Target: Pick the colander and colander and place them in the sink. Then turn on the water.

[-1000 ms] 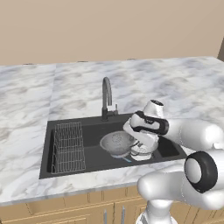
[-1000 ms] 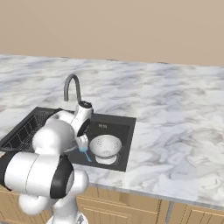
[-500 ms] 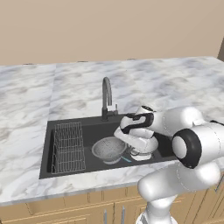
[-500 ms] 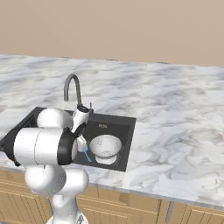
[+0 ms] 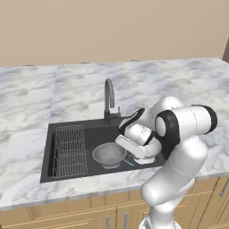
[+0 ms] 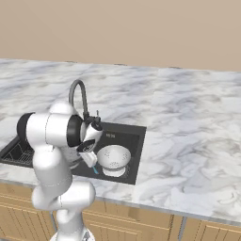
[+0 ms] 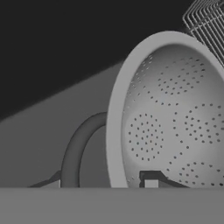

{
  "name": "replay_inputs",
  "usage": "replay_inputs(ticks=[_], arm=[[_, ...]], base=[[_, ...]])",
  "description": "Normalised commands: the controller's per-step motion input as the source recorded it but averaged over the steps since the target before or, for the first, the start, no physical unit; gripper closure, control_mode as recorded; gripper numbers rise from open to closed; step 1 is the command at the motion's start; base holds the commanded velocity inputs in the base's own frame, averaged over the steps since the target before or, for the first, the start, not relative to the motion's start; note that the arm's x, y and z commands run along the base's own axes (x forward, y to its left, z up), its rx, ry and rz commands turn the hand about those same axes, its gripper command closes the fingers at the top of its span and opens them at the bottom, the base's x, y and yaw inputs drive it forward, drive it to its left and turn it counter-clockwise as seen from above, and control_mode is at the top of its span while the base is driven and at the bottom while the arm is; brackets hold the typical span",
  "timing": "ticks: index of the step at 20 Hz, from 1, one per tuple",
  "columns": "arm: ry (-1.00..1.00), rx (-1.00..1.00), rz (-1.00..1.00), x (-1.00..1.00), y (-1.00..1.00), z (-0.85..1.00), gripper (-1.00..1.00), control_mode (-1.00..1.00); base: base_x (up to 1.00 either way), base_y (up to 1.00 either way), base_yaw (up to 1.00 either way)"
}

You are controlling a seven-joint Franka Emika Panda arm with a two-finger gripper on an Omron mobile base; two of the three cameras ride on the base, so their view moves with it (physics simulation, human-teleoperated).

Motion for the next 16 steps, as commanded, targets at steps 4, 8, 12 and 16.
replay_inputs(ticks=[4,8,12,16], arm=[[0.0,0.0,0.0,0.39,0.15,-0.23,1.0,-1.0],[0.0,0.0,0.0,0.31,0.36,-0.13,1.0,-1.0],[0.0,0.0,0.0,0.03,0.29,-0.13,1.0,-1.0],[0.0,0.0,0.0,0.0,0.09,-0.16,1.0,-1.0]], base=[[0.0,0.0,0.0],[0.0,0.0,0.0],[0.0,0.0,0.0],[0.0,0.0,0.0]])
